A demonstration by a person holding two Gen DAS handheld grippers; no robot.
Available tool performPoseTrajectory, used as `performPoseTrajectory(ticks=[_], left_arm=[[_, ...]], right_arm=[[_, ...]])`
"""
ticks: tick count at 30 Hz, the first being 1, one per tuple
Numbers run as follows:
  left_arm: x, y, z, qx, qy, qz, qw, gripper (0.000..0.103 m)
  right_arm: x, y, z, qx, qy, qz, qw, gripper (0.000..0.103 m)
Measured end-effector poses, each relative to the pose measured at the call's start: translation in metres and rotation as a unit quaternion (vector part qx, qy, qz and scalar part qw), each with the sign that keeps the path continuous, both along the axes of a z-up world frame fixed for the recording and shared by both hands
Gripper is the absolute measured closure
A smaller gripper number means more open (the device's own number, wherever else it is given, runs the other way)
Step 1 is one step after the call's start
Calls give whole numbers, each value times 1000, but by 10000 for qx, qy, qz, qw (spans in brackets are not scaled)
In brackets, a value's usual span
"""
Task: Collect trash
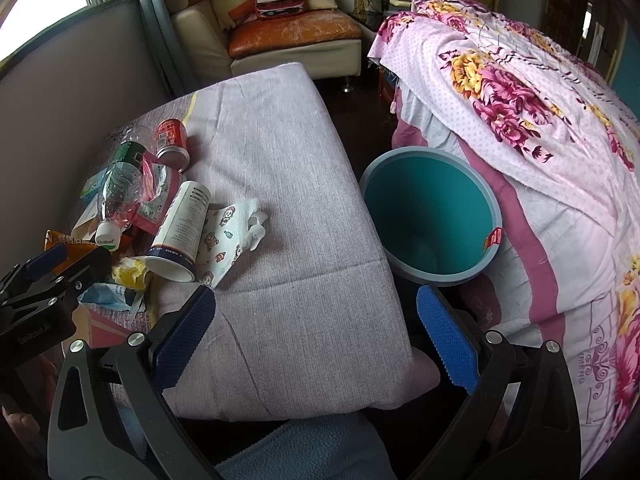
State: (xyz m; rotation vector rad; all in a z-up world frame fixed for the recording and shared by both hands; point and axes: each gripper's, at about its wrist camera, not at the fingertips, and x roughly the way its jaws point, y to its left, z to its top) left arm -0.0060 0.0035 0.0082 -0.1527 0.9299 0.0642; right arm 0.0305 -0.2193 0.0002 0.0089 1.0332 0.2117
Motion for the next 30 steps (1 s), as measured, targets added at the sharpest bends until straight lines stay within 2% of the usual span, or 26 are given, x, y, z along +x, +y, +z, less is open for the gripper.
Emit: performPoseTrajectory(ticks=[30], left_arm=[[0, 2, 0, 11, 8, -3, 10000, 4]], right_arm=[[2, -1, -11, -13, 152, -46, 9999, 6]])
